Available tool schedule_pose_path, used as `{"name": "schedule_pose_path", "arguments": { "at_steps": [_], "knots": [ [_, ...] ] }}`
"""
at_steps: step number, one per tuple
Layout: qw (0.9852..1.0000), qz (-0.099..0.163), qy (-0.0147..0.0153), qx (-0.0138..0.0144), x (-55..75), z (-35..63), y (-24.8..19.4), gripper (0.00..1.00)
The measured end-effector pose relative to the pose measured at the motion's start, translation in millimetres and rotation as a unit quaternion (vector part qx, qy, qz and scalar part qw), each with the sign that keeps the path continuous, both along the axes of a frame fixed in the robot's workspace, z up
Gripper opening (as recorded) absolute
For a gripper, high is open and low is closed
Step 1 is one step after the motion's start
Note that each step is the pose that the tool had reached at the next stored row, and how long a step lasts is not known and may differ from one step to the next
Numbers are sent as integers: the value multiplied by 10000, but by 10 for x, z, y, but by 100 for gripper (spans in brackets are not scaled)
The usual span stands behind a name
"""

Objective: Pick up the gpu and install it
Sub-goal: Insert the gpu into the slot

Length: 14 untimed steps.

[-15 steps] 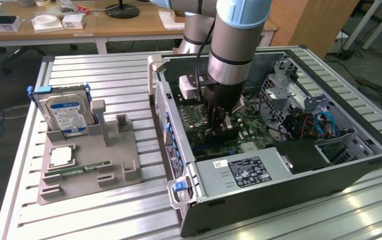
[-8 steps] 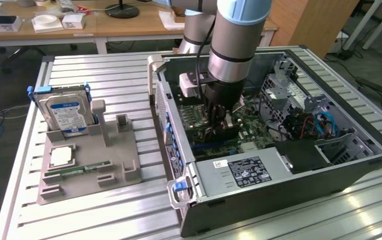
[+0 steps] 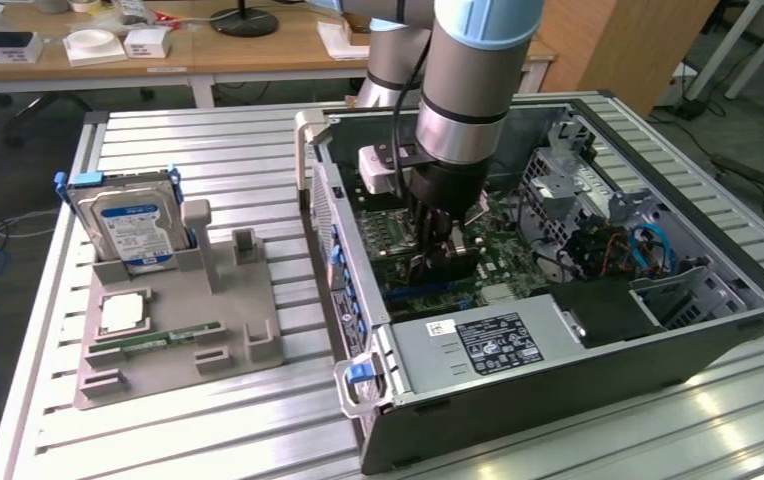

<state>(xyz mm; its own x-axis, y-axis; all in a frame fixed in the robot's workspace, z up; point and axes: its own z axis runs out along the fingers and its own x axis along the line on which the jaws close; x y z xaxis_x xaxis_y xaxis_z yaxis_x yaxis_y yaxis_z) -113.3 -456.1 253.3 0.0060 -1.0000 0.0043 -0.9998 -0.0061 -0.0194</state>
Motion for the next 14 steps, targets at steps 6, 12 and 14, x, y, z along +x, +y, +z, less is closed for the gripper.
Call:
{"name": "schedule_pose_path", "arguments": {
  "at_steps": [6, 12, 14],
  "knots": [
    [10000, -2, 0, -1, 11, -7, 1, 26],
    [10000, -9, 0, -1, 17, -10, 2, 26],
    [10000, -21, 0, 0, 17, -12, 2, 26]
  ]
}}
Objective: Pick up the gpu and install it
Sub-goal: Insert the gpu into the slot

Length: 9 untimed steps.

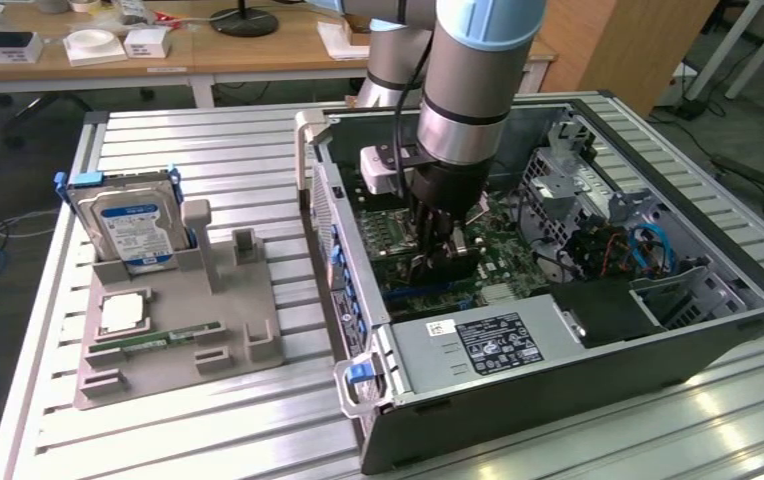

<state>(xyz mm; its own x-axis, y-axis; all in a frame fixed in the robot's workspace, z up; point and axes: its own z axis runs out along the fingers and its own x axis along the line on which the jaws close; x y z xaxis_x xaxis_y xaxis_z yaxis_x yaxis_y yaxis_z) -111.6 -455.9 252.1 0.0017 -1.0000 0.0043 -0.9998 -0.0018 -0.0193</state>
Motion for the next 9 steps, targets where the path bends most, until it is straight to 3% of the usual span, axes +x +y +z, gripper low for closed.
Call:
{"name": "schedule_pose_path", "arguments": {
  "at_steps": [9],
  "knots": [
    [10000, -10, 0, 0, -22, -43, 0, 26]
  ]
}}
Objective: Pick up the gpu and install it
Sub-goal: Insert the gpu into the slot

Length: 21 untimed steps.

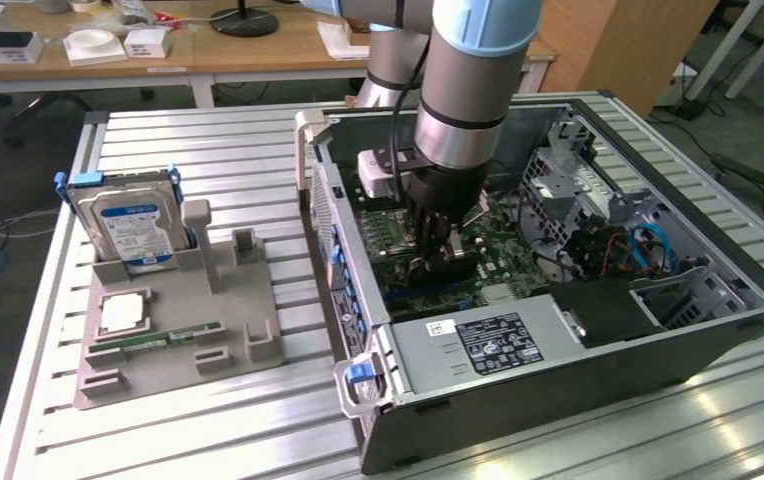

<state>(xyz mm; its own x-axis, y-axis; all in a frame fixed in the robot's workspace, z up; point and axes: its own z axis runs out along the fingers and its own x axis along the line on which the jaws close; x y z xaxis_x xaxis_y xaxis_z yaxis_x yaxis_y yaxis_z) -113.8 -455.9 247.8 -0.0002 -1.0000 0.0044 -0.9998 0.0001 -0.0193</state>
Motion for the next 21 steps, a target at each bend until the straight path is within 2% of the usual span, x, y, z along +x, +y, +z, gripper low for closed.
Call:
{"name": "schedule_pose_path", "arguments": {
  "at_steps": [21],
  "knots": [
    [10000, 0, 0, 0, 0, -20, 0, 26]
  ]
}}
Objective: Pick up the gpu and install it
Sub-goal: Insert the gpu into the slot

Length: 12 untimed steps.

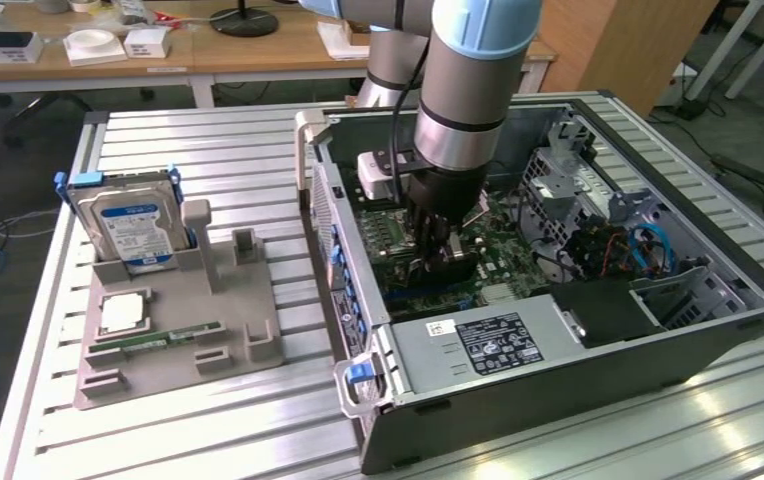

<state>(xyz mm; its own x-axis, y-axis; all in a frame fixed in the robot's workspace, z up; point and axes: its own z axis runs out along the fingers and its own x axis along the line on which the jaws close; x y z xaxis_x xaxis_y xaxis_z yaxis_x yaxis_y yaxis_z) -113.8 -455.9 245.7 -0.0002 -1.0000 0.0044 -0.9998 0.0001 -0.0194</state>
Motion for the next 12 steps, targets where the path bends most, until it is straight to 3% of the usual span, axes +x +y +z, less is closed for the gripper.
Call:
{"name": "schedule_pose_path", "arguments": {
  "at_steps": [12],
  "knots": [
    [10000, 0, 0, 4, 0, -47, 0, 26]
  ]
}}
